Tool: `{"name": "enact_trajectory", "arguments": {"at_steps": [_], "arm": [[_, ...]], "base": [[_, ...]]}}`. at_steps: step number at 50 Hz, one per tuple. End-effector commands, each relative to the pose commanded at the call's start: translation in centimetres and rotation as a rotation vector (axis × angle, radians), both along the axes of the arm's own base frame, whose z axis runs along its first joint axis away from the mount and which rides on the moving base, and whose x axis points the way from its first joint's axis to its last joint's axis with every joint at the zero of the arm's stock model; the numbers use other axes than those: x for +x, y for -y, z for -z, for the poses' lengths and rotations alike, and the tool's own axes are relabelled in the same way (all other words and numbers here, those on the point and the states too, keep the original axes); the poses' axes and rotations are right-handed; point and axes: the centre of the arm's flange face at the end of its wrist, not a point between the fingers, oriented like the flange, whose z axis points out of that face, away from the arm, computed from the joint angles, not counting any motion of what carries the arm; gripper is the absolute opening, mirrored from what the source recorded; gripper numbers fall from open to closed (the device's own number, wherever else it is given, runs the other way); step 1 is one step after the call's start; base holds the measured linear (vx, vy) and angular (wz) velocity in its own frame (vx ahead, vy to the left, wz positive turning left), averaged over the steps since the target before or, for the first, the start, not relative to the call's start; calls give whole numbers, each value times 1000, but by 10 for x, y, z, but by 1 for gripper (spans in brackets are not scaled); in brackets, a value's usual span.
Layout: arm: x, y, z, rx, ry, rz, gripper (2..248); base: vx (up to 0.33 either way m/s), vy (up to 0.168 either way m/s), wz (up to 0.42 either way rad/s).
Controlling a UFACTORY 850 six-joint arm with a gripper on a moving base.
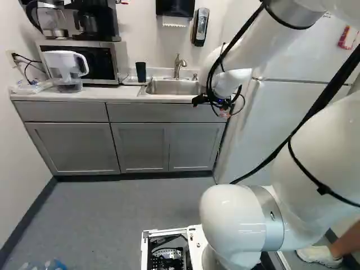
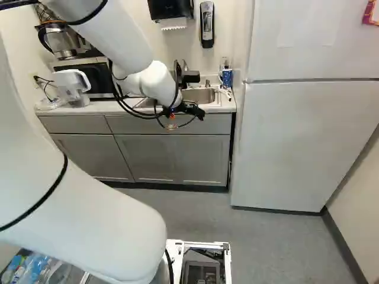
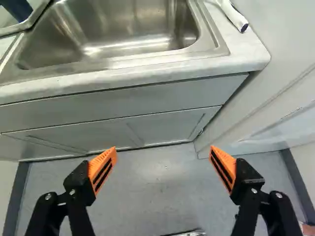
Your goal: Rinse the cup and place it in the tray
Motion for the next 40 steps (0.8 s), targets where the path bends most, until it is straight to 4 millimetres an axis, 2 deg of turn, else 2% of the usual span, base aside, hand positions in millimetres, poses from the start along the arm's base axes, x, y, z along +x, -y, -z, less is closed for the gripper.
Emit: {"name": "enact_trajectory", "arguments": {"at_steps": [19,40], "arm": [[-27,-16,42,-26,116,-33,247],[-58,-29,78,-43,226,-69,247]], "base": [[0,0,0],[0,0,0]]}}
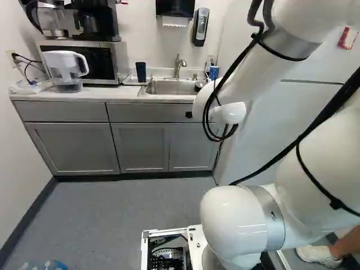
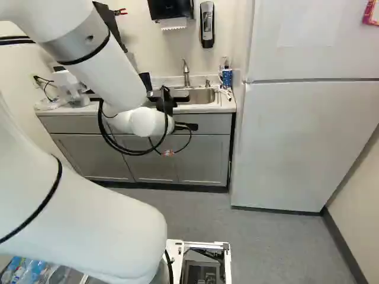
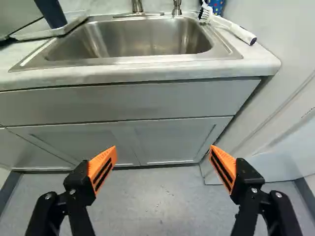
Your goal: Rinse the cup and place it in the tray
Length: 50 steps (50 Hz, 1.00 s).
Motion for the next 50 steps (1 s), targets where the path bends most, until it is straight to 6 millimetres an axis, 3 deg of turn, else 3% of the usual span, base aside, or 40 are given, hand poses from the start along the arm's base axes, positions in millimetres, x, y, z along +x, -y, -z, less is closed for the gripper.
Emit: {"name": "enact_trajectory", "arguments": {"at_steps": [50], "arm": [[-58,-18,46,-11,165,-61,247]], "base": [[0,0,0]]}}
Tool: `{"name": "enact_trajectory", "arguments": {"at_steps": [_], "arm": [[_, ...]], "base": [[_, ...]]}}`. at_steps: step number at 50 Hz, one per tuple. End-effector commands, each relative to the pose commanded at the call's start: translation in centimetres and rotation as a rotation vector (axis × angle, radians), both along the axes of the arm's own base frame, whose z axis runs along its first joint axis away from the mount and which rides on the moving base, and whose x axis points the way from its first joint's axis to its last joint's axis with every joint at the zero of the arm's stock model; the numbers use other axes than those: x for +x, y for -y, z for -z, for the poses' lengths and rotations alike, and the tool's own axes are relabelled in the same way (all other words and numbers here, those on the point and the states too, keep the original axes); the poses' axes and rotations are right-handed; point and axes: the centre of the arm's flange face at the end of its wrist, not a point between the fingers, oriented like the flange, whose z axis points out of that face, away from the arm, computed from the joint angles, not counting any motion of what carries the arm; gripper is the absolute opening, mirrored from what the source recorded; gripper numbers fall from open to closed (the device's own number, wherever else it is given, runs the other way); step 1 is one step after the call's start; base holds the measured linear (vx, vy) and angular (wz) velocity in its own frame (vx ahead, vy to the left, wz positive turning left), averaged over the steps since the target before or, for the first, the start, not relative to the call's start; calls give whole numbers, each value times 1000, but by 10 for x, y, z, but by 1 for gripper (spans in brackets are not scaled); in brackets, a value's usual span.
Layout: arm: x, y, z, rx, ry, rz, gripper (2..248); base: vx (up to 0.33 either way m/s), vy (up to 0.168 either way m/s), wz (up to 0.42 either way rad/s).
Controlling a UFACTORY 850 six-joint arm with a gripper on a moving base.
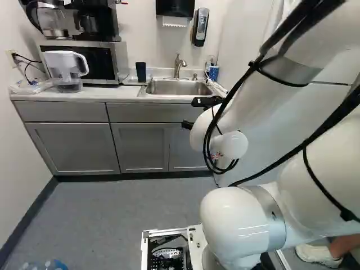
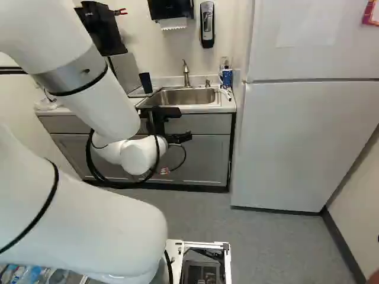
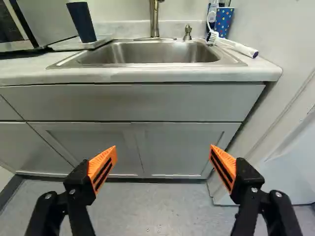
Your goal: Rinse the cup and place it in the tray
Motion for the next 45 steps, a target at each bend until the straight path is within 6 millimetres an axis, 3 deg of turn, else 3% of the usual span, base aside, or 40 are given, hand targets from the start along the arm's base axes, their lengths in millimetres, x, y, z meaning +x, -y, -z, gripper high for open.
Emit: {"name": "enact_trajectory", "arguments": {"at_steps": [45], "arm": [[-13,-3,8,0,34,-13,247]], "base": [[0,0,0]]}}
